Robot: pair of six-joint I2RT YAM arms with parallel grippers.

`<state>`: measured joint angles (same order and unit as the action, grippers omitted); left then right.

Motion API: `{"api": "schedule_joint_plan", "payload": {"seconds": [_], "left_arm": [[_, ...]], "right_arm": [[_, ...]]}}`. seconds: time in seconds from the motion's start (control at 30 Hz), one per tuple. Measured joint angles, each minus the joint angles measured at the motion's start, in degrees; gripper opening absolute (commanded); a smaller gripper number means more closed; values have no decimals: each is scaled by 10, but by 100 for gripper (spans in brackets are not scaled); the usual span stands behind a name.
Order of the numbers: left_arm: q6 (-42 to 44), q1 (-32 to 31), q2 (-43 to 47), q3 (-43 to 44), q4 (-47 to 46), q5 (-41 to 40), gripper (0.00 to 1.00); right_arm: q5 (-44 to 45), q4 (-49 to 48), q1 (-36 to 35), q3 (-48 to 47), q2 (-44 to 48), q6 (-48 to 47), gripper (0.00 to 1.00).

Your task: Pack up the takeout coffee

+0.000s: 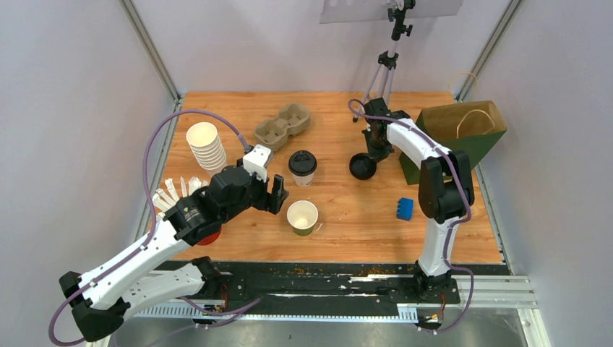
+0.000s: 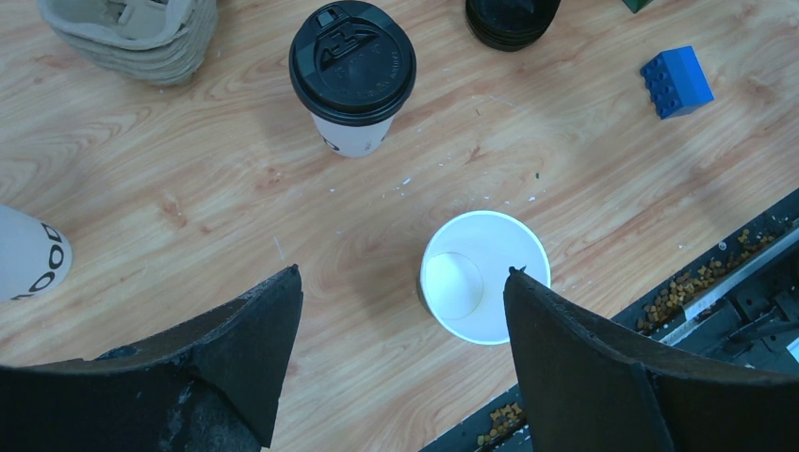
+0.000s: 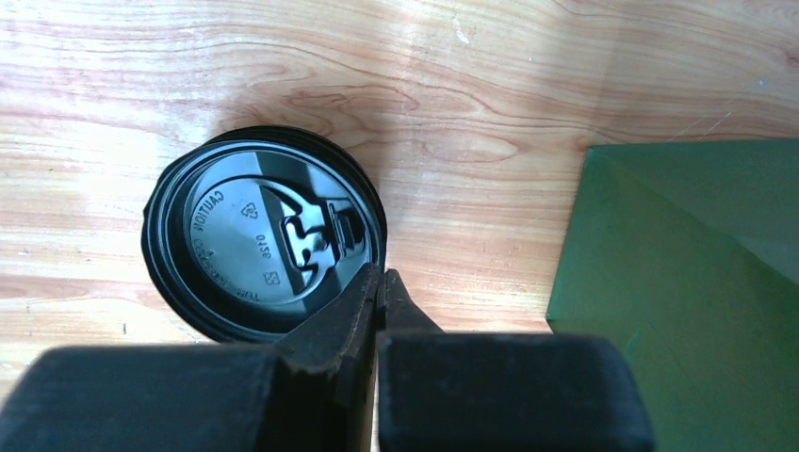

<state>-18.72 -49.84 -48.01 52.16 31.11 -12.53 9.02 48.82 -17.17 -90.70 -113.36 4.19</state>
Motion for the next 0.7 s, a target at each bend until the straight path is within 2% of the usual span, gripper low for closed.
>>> {"api": "schedule_joint_plan", "payload": {"seconds": [0.27, 0.4, 0.7], "left_arm": [[0, 0, 0, 0, 0, 1, 86], [0, 0, 0, 0, 0, 2, 86], [0, 0, 0, 0, 0, 2, 86]], "right_arm": [[-10, 3, 0, 0, 34, 0, 0], [-10, 2, 0, 0, 39, 2, 17], [-5, 0, 0, 0, 30, 4, 29]]}}
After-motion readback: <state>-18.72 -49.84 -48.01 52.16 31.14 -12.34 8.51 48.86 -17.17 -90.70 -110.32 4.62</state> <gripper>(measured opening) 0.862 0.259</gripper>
